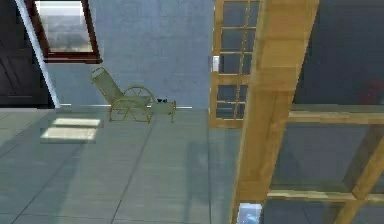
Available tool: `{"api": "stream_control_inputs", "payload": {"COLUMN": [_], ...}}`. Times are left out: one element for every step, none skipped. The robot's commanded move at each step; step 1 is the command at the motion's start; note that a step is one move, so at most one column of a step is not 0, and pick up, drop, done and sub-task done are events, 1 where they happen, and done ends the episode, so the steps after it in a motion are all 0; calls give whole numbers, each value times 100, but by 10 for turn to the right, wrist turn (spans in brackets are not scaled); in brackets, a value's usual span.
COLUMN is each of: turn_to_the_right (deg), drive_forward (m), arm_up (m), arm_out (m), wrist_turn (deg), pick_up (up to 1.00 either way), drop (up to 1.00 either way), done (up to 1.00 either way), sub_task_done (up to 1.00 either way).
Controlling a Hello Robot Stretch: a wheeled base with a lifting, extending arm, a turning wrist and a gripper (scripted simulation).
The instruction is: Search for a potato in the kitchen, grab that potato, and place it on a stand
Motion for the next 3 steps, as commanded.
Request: {"api": "stream_control_inputs", "payload": {"turn_to_the_right": [-450,-360,0], "drive_forward": [0,0,35], "arm_up": [0,0,0], "arm_out": [0,0,0], "wrist_turn": [0,0,0], "pick_up": [0,0,0], "drop": [0,0,0], "done": [0,0,0], "sub_task_done": [0,0,0]}}
